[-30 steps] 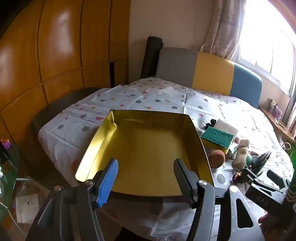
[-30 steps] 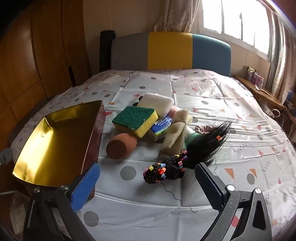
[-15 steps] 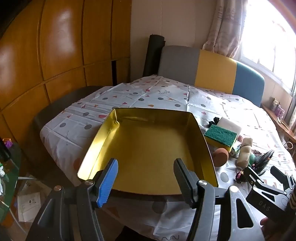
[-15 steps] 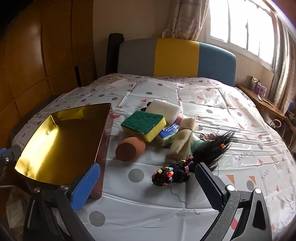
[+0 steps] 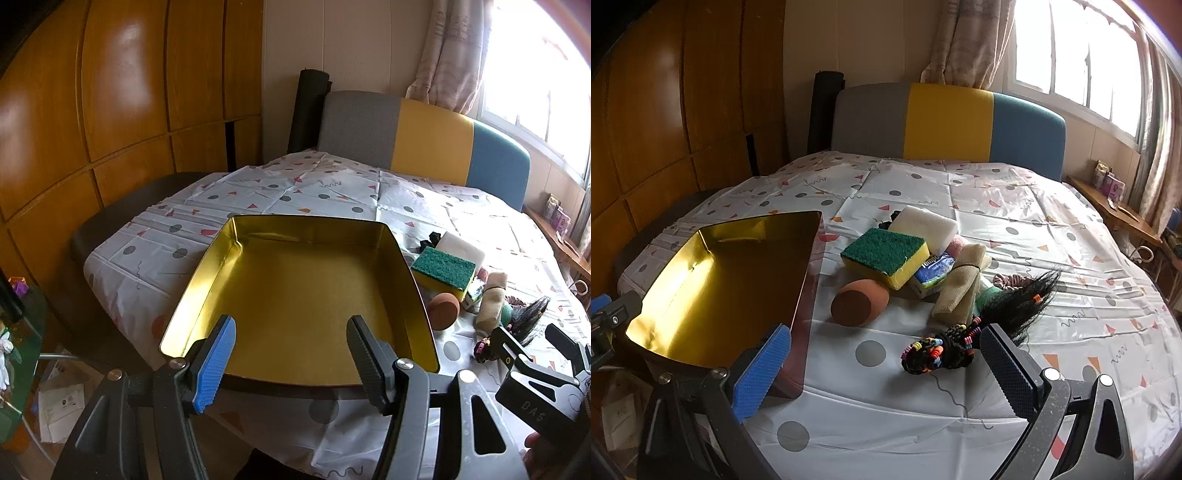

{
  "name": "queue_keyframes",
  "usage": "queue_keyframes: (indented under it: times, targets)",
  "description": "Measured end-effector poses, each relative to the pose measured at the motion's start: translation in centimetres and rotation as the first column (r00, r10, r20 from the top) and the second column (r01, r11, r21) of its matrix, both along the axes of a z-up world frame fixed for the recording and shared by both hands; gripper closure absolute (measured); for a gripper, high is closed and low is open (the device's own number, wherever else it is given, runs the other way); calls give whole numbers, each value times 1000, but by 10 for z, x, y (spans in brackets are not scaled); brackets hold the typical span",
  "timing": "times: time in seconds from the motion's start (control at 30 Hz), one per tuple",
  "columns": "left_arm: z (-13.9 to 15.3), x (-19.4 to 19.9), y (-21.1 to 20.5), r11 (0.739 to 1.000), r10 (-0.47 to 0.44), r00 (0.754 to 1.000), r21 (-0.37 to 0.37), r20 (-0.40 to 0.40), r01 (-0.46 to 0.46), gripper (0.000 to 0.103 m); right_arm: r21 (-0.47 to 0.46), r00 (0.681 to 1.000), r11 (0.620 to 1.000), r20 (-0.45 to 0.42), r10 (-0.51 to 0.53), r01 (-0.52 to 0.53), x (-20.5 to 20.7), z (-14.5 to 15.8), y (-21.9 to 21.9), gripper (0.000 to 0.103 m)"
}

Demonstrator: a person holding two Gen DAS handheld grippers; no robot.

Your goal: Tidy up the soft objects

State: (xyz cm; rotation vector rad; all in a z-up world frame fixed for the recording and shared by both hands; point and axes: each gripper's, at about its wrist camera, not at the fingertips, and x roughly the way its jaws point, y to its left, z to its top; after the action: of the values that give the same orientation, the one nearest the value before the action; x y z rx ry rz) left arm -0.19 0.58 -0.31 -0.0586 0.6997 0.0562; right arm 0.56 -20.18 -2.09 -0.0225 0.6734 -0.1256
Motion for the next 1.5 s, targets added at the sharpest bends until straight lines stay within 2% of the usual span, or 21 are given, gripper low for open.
queue_keyframes:
  times: [1.5]
  targets:
    - [-5,0,0,1000,0,1000,8,-31,1,40,11,1000,1000,9,-2,2,-4,1,0,0]
